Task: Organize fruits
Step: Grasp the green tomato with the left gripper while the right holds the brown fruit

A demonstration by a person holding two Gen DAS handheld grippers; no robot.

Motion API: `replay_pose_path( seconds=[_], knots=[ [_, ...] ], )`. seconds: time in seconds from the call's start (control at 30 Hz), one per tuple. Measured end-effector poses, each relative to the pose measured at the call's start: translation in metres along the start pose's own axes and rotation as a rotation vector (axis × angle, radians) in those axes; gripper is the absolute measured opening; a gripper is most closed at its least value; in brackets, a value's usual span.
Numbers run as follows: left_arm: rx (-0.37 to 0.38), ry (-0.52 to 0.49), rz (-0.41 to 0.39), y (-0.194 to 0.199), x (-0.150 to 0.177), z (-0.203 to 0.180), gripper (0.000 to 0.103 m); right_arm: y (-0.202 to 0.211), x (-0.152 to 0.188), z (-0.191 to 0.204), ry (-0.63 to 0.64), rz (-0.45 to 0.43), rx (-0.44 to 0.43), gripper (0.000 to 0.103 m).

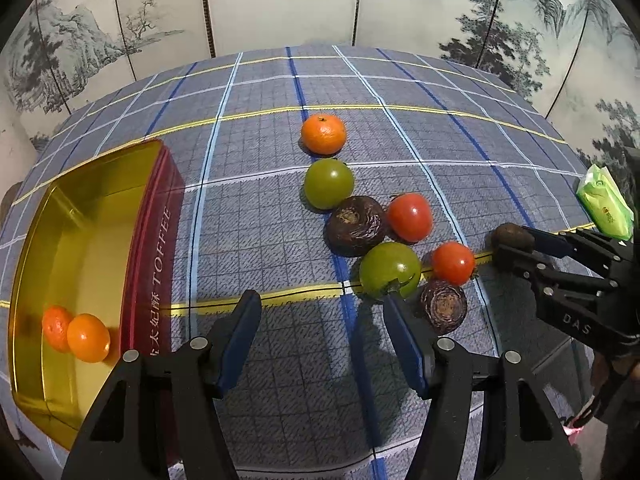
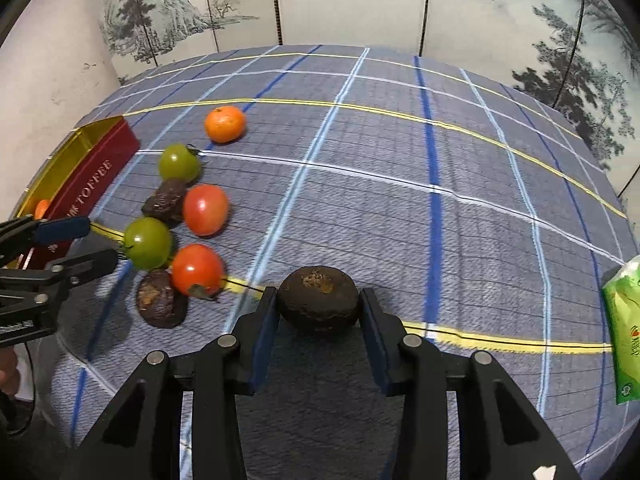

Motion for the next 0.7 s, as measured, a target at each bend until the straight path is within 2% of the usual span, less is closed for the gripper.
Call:
replay_pose_path(
  seconds=[0.43,0.7],
  knots=[
    [0.044,0.002,0.006,0.006,-0.004,-0.004,0.063,-0.001,-0.001,0.0,0.004,-0.013,-0.002,0.038],
    [0.078,-0.037,0.006,0.0,-0.014,-0.022,0.056,-0.001,0.002,0.0,0.001,-0.008,-0.011,0.038]
  ],
)
Point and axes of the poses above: each gripper's, at about its wrist camera, not at the fingertips, and y roughly against the way its jaws point, z to its left, x to its underside, the point moved 8 cm from there along -y, roughly the way its jaws point, and after that the axes turned 3 degrees about -y, right-handed, at the moved point
